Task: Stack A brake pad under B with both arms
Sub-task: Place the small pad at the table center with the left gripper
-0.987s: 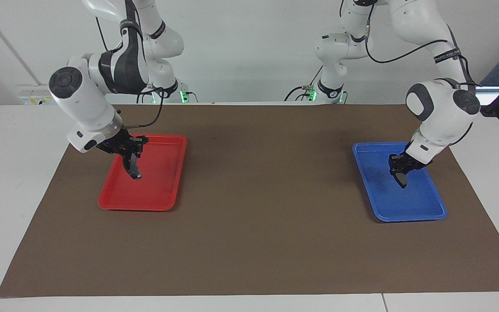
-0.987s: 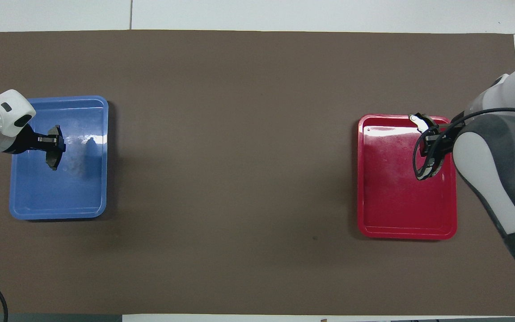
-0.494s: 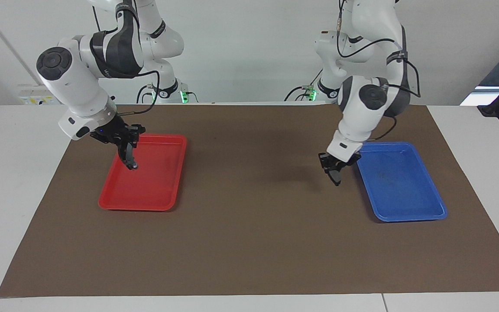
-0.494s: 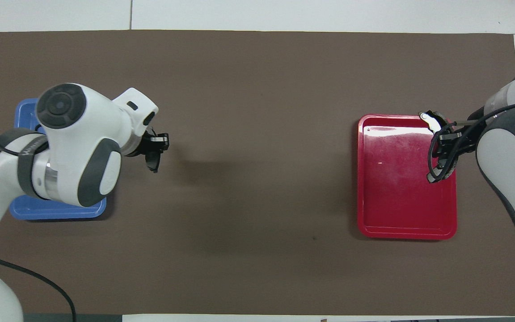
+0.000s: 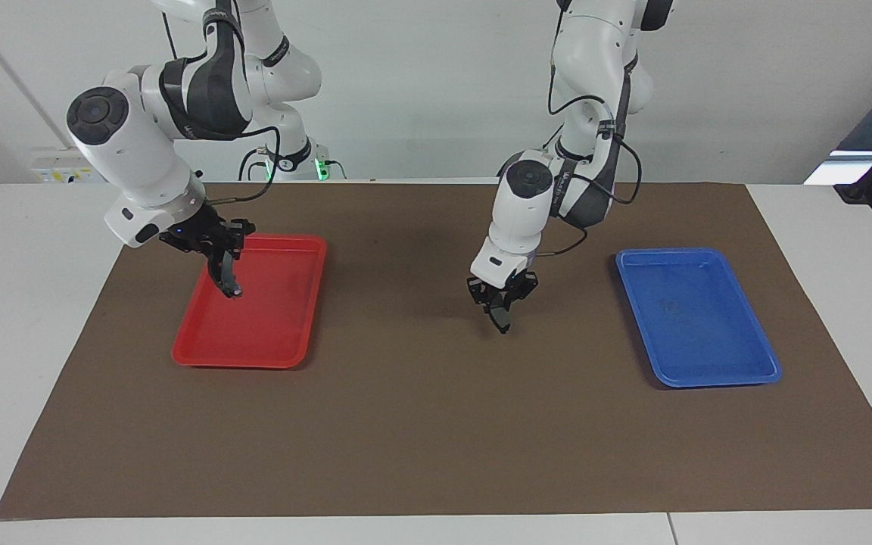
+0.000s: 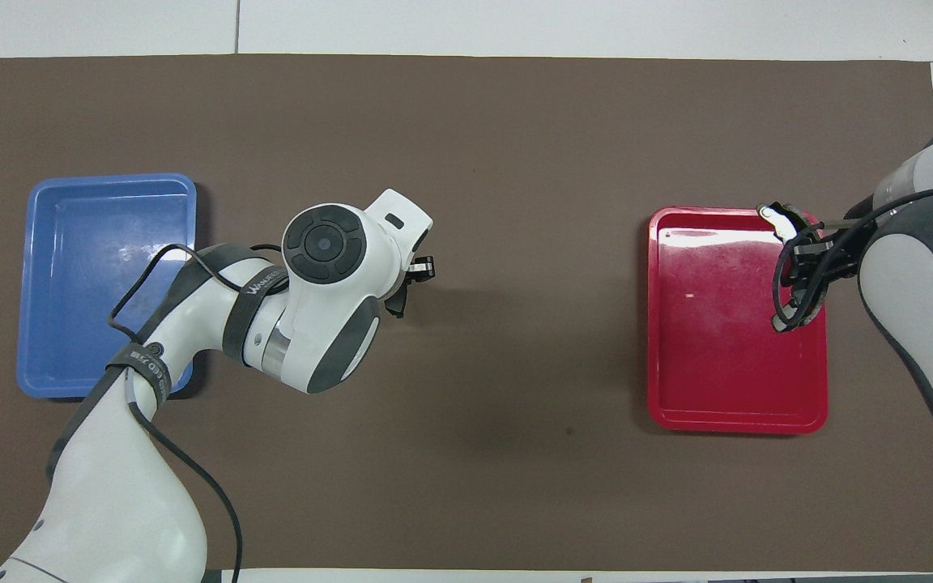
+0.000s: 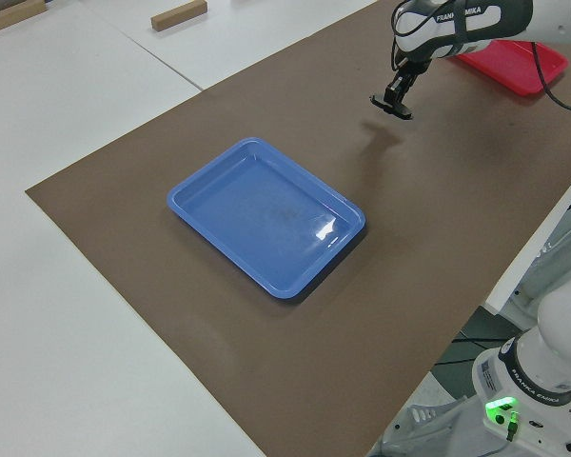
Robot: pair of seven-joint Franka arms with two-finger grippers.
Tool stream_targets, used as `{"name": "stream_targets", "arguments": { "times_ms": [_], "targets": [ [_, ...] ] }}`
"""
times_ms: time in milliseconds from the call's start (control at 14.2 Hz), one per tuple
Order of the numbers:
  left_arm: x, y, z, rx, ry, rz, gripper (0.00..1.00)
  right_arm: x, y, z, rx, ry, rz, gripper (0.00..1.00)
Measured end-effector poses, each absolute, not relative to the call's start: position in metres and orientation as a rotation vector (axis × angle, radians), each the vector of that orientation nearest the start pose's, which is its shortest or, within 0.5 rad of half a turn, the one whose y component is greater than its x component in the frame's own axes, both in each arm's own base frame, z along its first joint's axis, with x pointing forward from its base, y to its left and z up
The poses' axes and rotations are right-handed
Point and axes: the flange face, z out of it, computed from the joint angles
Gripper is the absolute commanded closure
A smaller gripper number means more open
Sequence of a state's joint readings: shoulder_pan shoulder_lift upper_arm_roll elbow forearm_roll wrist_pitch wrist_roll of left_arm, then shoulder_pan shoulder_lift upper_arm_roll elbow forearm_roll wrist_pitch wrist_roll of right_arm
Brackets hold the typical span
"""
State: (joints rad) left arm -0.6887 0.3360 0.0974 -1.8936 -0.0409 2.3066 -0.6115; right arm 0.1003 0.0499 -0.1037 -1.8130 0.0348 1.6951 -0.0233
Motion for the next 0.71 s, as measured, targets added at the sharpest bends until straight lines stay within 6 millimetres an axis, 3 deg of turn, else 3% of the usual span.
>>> {"name": "stream_targets", "arguments": {
  "times_ms": [141,282,353,705],
  "targets": [
    [0.527,-0.364,0.321,-3.183,-0.055,-0.116,0.45,0.558,0.002,0.492,-3.099,-0.019,0.263,0.96],
    [0.527,-0.369,0.309,-3.18,-0.046,-0.115,0.09,0.558,0.002,0.491,-3.099,-0.019,0.263,0.96],
    [0.527,-0.37,0.308,-3.181,-0.044,-0.117,0.01,0.558,0.002,0.491,-3.099,-0.02,0.262,0.96],
    [0.53,-0.37,0.312,-3.184,-0.048,-0.129,0.01,0.559,0.006,0.491,-3.099,-0.029,0.257,0.96]
  ]
}}
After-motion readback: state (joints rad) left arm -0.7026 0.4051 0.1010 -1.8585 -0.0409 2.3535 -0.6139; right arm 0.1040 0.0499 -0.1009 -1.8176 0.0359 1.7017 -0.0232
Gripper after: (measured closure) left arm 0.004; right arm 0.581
